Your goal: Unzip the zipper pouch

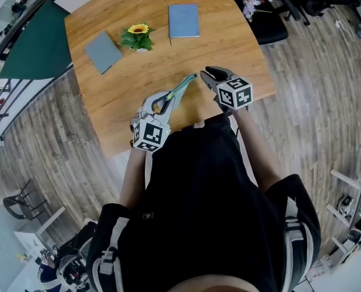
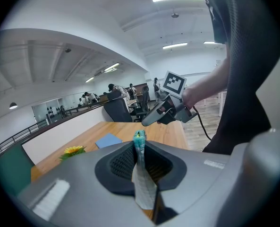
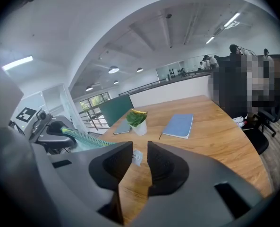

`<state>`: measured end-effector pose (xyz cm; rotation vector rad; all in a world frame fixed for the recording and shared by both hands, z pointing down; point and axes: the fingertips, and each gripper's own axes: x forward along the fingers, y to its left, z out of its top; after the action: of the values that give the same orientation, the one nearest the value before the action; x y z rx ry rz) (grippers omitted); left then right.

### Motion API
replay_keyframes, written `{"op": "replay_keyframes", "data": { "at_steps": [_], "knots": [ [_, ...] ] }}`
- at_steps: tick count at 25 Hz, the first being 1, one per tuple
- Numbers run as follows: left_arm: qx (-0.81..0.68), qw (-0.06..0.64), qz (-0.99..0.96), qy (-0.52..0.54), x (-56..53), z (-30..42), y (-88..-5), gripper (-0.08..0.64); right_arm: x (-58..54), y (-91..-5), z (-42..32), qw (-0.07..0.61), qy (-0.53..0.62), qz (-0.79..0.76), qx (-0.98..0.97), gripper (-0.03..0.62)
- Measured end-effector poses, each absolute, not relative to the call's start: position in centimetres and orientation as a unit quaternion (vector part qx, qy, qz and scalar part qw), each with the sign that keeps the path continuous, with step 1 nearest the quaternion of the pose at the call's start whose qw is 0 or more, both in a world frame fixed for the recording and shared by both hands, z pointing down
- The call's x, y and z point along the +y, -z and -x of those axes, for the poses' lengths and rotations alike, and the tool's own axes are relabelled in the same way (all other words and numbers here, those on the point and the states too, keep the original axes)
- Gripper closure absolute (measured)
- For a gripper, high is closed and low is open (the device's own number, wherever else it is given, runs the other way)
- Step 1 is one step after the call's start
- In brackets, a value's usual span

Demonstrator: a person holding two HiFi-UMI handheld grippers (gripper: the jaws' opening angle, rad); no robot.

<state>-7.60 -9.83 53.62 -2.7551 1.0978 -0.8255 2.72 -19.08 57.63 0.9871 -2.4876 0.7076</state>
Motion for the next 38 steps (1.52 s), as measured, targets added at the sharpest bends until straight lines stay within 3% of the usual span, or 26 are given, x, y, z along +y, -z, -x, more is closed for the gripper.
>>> {"op": "replay_keyframes", "data": {
  "at_steps": [4, 15, 38],
  "knots": [
    [0.369, 0.020, 0.890, 0.268, -10.1, 8.7, -54.0, 0.525, -19.0, -57.5, -2.5, 0.185, -0.242, -0.350, -0.886, 0.495],
    [0.401, -0.016, 0.879, 0.258, -11.5, 11.2, -54.7, 0.525, -17.0, -55.8, -1.3, 0.207, -0.148, -0.317, -0.914, 0.589],
    [0.436, -0.035, 0.864, 0.251, -14.5, 13.4, -54.5, 0.525, -14.7, -55.6, 0.4, 0.197, -0.103, -0.268, -0.937, 0.591]
  ]
}}
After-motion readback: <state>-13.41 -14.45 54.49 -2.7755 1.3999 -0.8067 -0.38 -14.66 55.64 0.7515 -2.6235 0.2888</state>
